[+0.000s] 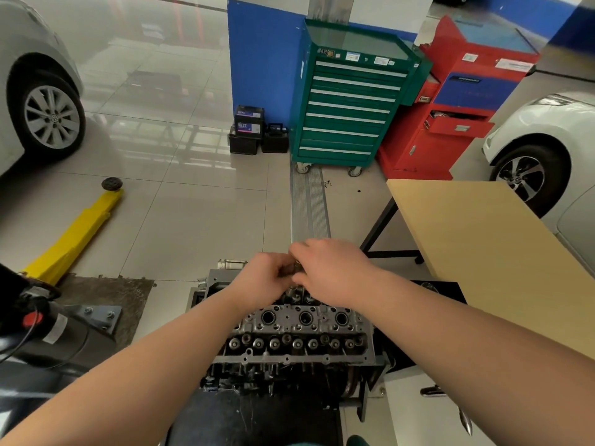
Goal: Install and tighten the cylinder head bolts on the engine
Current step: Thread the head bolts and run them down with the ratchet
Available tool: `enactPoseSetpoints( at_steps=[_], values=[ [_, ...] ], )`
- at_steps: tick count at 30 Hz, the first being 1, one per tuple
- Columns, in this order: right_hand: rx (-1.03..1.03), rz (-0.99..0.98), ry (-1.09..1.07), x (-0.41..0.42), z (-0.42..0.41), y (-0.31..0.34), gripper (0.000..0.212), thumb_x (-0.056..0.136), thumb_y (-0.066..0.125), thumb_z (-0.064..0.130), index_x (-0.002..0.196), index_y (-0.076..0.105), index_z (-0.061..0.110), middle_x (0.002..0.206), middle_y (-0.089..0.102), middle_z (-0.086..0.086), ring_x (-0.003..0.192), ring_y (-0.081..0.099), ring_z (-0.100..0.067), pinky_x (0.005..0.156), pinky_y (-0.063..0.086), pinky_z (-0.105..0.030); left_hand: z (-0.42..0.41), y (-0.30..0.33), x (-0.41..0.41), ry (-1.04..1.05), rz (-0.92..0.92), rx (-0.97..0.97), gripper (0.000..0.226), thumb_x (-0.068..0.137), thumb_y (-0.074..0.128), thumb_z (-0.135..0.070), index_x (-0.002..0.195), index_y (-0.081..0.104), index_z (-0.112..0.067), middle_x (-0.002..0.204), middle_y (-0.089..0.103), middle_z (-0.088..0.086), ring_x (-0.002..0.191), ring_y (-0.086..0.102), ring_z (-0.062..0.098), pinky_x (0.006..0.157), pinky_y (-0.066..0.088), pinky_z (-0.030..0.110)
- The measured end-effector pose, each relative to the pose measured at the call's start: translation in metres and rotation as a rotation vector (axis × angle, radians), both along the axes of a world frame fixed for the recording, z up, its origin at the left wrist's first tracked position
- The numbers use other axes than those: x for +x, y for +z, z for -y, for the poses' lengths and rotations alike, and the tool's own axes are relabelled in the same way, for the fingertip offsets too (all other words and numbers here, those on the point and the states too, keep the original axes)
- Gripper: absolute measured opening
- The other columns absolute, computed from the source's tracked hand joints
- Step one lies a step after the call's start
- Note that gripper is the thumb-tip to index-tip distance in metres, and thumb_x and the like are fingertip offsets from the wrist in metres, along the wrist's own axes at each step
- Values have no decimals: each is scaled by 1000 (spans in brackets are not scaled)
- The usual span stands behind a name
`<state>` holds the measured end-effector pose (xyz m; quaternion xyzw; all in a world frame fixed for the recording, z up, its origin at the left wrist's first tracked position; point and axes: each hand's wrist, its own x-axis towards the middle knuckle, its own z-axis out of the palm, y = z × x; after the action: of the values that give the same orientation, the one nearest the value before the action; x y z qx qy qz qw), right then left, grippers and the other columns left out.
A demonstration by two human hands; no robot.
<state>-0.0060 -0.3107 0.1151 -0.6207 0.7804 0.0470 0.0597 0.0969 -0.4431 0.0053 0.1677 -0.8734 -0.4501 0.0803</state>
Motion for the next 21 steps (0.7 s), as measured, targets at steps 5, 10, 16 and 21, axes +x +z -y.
enactPoseSetpoints(
  at_steps=[5, 10, 16, 21],
  values=[
    [-4, -87, -63, 6, 4, -2, 20, 98, 63, 27, 103, 47, 16, 77, 47, 1, 72, 52, -26, 49, 27, -33, -2, 5, 1, -119, -5, 122, 17, 86, 83, -16, 99, 73, -22, 94, 75, -6, 91, 70, 11, 85, 57, 25],
    [-25, -72, -98, 14, 7, -8, 17, 101, 59, 22, 110, 51, 11, 91, 68, -8, 81, 67, -31, 52, 29, -33, -6, 1, -2, 36, -46, 61, 35, 77, 70, 2, 71, 65, -32, 71, 71, -6, 67, 66, 15, 64, 56, 37],
    [-23, -100, 50, 8, 4, -9, 19, 99, 60, 17, 114, 50, 13, 101, 62, -6, 90, 61, -27, 62, 39, -38, -4, -1, 2, -21, -1, 76, 41, 87, 75, -4, 61, 56, -29, 51, 54, -17, 48, 43, 5, 51, 36, 20],
    [36, -10, 144, 2, 0, -3, 24, 93, 60, 9, 116, 53, 11, 104, 59, -7, 94, 56, -26, 67, 36, -37, 0, 1, 5, -128, -18, 61, 35, 93, 77, -11, 69, 58, -28, 55, 55, -20, 50, 44, 4, 53, 36, 14]
  ],
)
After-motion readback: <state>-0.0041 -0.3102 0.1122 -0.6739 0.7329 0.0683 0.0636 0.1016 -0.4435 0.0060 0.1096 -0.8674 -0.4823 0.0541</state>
